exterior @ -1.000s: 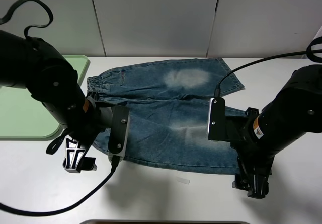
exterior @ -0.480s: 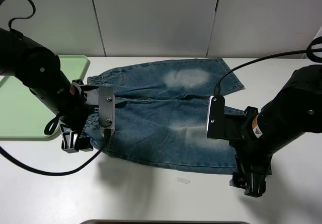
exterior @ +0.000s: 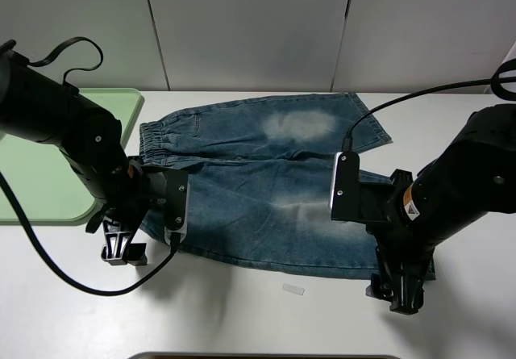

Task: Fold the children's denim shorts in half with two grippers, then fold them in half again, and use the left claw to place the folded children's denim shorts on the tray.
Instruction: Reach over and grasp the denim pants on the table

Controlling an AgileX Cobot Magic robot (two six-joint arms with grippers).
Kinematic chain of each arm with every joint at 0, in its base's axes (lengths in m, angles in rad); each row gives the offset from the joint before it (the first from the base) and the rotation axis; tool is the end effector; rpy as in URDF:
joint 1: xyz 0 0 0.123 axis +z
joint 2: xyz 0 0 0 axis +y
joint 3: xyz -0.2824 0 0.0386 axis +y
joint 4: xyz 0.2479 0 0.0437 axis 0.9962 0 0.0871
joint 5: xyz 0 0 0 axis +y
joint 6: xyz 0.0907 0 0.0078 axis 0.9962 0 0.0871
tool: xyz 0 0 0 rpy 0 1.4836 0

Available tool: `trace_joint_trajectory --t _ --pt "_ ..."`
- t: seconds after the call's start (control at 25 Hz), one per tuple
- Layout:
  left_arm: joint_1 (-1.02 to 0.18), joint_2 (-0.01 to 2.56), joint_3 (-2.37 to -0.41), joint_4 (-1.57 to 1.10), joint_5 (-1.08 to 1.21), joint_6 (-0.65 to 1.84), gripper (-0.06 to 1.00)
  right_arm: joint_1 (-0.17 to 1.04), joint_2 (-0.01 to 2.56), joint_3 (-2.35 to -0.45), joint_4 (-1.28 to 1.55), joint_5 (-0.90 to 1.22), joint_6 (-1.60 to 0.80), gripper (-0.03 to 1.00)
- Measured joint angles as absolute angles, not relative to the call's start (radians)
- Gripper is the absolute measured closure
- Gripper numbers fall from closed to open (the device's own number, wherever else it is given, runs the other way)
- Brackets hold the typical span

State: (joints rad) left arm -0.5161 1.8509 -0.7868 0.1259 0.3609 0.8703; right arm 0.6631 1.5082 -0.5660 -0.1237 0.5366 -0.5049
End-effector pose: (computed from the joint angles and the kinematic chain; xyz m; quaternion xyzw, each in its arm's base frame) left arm 0.2584 -0.1420 0.0997 0.6764 0.7268 0.0489 0.1091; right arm 0.1756 0.1299 0.1431 -0.5899 0.8017 -0.0291 0.0919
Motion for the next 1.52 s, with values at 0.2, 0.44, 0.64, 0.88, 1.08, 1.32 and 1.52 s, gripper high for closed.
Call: trace_joint_trajectory --t 0.2,0.44,0.64,0.88,1.08,1.32,1.52 --pt "-0.516 1.855 -0.787 0.126 0.346 0.899 -0.01 0.656 1.570 -0.567 -0.134 0.513 -0.505 0.27" --pt "-0.516 1.856 -0.787 0.126 0.345 0.903 -0.01 0.632 1.654 -0.565 -0.152 0.501 -0.505 0.27" --pt "-0.516 1.856 -0.787 0.126 0.344 0.903 -0.01 0.632 1.692 -0.562 -0.162 0.496 -0.505 0.27" --pt "-0.516 1.857 -0.787 0.126 0.344 0.903 -0.01 0.632 1.734 -0.562 -0.168 0.478 -0.505 0.27" --pt "-0.516 1.857 -0.787 0.126 0.341 0.903 -0.01 0.632 1.758 -0.564 -0.169 0.477 -0.505 0.27" --pt "-0.516 1.857 -0.787 0.126 0.337 0.903 -0.01 0.632 1.769 -0.570 -0.169 0.484 -0.488 0.27" --pt "-0.516 1.857 -0.787 0.126 0.328 0.903 0.11 0.632 1.769 -0.570 -0.161 0.487 -0.481 0.33"
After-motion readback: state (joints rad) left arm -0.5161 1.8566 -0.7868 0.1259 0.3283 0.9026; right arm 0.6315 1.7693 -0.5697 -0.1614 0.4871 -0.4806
